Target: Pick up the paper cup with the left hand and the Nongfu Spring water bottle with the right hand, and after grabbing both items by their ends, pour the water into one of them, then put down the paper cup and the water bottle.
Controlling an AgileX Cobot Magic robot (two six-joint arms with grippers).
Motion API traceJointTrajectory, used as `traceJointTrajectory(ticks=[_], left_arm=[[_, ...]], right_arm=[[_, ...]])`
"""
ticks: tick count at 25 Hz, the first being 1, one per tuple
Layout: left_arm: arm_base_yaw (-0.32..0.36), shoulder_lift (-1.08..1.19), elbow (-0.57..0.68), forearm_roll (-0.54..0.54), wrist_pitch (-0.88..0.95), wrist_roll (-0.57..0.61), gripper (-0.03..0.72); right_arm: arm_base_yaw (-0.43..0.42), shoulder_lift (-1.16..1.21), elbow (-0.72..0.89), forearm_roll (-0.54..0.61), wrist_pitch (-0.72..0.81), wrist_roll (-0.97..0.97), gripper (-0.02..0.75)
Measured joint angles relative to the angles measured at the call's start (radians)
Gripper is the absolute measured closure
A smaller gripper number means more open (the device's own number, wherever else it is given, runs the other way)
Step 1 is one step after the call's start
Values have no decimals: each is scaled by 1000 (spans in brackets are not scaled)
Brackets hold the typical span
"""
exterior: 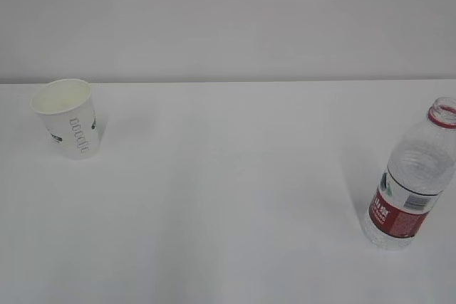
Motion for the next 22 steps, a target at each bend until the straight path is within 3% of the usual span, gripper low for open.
traceJointTrajectory(ticks=[22], left_arm=[[0, 0, 0, 10, 0, 0, 224]], right_arm=[[0, 0, 0, 0, 1, 0, 211]])
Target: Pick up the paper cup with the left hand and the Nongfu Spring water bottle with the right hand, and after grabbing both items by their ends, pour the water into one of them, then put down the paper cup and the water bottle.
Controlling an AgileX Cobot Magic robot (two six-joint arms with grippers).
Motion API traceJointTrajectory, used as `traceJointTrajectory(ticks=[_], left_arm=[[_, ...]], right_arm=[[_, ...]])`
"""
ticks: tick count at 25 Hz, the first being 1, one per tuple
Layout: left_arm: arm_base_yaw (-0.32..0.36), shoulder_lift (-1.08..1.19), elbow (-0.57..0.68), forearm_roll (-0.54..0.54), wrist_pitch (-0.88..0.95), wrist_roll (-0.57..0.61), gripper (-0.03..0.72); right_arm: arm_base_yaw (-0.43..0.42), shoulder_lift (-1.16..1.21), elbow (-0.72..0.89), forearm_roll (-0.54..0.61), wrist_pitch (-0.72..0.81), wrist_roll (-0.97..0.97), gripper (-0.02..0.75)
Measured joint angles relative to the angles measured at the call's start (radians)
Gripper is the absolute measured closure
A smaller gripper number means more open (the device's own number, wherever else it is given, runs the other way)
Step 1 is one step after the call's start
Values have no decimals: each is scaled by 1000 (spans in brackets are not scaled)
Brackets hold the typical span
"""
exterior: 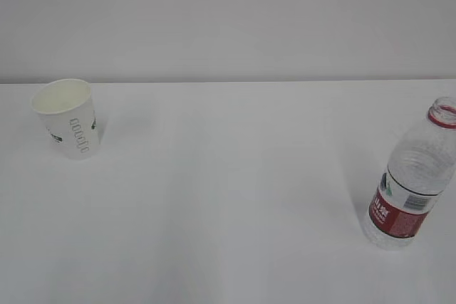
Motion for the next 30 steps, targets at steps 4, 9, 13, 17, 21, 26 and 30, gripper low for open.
traceJointTrajectory(ticks=[4, 9, 13, 17, 21, 26, 30], left_arm=[[0, 0, 0, 0, 0, 0, 232], [0, 0, 0, 0, 0, 0, 234], [0, 0, 0, 0, 0, 0, 235], [0, 0, 0, 0, 0, 2, 235], [0, 0, 0, -2, 0, 2, 235], [0, 0, 0, -8, -2, 2, 235], [0, 5, 0, -12, -8, 2, 235]], right_arm=[[0, 0, 0, 0, 0, 0, 211], [0, 0, 0, 0, 0, 0, 210], [0, 0, 0, 0, 0, 0, 210], [0, 0, 0, 2, 0, 0, 210], [0, 0, 0, 2, -2, 0, 210], [0, 0, 0, 8, -2, 0, 210], [0, 0, 0, 10, -8, 0, 210]])
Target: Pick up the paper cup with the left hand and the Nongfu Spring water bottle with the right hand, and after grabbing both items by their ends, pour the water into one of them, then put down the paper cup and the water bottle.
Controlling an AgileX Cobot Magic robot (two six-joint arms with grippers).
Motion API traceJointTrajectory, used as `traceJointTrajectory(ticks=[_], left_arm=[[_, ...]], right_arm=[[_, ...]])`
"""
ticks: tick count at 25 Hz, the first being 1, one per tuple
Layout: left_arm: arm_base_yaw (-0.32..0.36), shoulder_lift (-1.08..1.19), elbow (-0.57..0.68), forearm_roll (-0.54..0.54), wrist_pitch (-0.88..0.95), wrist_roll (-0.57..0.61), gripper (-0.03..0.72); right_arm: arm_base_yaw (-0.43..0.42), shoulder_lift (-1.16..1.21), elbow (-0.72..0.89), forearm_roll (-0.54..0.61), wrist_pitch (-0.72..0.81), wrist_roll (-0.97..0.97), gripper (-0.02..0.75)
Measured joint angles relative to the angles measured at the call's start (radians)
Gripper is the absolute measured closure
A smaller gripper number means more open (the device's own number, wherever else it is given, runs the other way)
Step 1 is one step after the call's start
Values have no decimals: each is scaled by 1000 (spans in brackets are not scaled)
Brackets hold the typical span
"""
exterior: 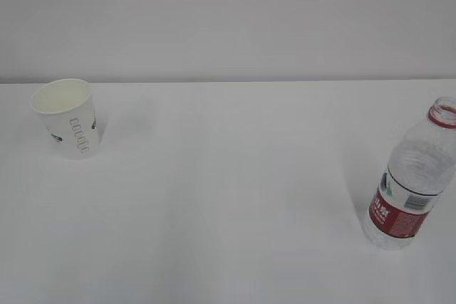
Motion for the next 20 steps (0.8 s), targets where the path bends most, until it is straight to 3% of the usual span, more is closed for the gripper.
traceJointTrajectory(ticks=[10, 20], left_arm=[[0, 136, -10, -34, -56, 0, 235], [0, 222, -14, -38, -150, 0, 235]], right_arm=[[0, 19, -45, 0, -22, 0, 210], [0, 163, -75, 0, -149, 0, 210]])
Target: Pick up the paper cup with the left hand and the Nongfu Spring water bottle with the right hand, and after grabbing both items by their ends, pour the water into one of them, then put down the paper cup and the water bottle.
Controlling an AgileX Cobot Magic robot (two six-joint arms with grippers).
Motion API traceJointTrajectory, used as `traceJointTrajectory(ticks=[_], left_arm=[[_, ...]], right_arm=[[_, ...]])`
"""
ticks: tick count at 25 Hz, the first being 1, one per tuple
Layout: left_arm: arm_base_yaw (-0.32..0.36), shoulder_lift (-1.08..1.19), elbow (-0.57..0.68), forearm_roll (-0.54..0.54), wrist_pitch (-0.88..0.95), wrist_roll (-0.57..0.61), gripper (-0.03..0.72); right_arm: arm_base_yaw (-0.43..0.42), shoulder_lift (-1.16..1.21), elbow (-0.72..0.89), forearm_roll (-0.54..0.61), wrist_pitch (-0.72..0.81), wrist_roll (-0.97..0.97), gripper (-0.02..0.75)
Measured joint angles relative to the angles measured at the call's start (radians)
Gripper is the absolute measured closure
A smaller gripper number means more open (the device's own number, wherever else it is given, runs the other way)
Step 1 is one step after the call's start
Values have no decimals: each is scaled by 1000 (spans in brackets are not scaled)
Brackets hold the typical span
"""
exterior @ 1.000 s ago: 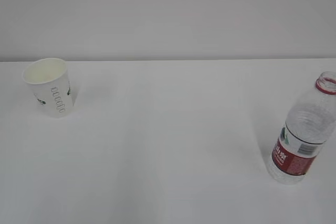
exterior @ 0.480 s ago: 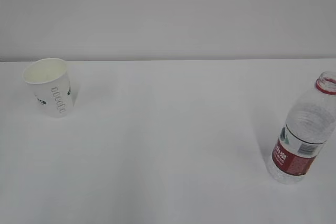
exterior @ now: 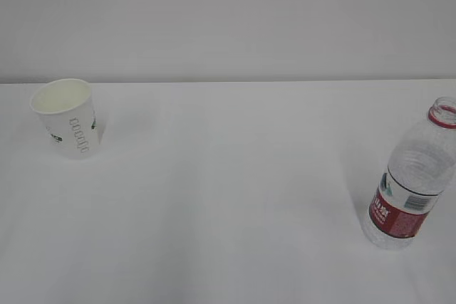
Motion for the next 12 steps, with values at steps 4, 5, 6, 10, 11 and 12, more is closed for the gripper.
traceJointTrajectory(ticks=[4, 5, 6, 10, 11, 12], left_arm=[[0, 32, 0, -2, -56, 0, 235], [0, 40, 0, -2, -77, 0, 235], [0, 52, 0, -2, -95, 0, 235], [0, 116, 0, -2, -128, 0, 235], [0, 134, 0, -2, -133, 0, 235], [0, 150, 0, -2, -144, 0, 235]], right_arm=[[0, 48, 0, 0, -49, 0, 210], [0, 58, 0, 0, -60, 0, 210], [0, 72, 0, 0, -74, 0, 210], [0, 124, 0, 0, -115, 0, 210], [0, 134, 0, 2, -128, 0, 210], [0, 144, -3, 2, -136, 0, 210]])
